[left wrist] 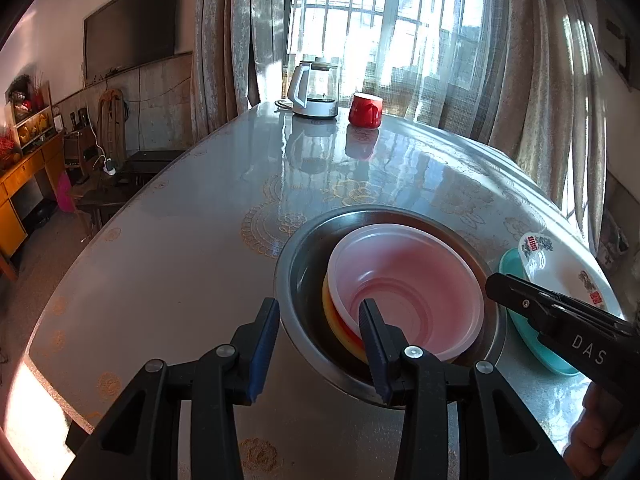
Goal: Organize plates and bowls
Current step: 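Move the right tool to the steel bowl rim, then grip the steel bowl rim with the right gripper and lift the nested bowls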
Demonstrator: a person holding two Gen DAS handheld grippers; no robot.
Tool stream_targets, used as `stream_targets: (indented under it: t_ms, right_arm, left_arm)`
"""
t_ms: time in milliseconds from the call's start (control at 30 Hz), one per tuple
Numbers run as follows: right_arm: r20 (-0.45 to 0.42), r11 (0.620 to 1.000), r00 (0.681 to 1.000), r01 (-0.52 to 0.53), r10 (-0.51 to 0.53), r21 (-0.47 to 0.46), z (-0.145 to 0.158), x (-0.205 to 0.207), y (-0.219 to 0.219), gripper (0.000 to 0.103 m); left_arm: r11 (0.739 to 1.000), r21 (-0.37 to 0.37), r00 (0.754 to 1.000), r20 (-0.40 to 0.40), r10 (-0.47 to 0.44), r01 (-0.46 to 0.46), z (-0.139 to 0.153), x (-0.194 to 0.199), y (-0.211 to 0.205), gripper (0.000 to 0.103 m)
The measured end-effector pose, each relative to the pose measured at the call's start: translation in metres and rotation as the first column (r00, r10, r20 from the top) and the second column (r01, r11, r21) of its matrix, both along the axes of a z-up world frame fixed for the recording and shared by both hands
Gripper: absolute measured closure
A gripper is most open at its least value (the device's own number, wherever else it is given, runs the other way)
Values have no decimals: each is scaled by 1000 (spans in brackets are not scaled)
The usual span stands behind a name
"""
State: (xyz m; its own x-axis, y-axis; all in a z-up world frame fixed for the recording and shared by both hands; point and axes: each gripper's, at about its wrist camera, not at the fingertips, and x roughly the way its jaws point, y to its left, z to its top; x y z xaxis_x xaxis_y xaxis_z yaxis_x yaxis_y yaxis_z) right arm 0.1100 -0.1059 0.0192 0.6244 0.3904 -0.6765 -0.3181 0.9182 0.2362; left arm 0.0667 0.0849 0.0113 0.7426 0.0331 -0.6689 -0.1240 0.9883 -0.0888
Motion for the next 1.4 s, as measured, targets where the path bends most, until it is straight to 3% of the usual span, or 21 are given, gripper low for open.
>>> stream_targets:
  t_ms: [433,833,1000,1200,1400]
  right_arm:
    - [11,1000,1000,4,-4,24,-1,-18,-10,85]
    - [-13,999,1000,28,-27,45,-8,-27,-27,85]
    - [-17,998,999,37,-36,53,-10,-26,-31,85]
    - [-22,998,999,25,-23,49,-11,-21,-28,85]
    - [-22,1000,1000,12,-11,20,-11,-10,-20,83]
  left_arm:
    - [999,-38,1000,22,-15,16,6,-18,4,61]
    - [983,-182,1000,-4,24,-24,-4,-25,36,61]
    - [962,-271,1000,-17,7,-12,-8,-21,44,62]
    - [971,-239,1000,17,-3,7,-7,-15,42,62]
    - [984,-175,1000,0,-22,22,-11,1,37,62]
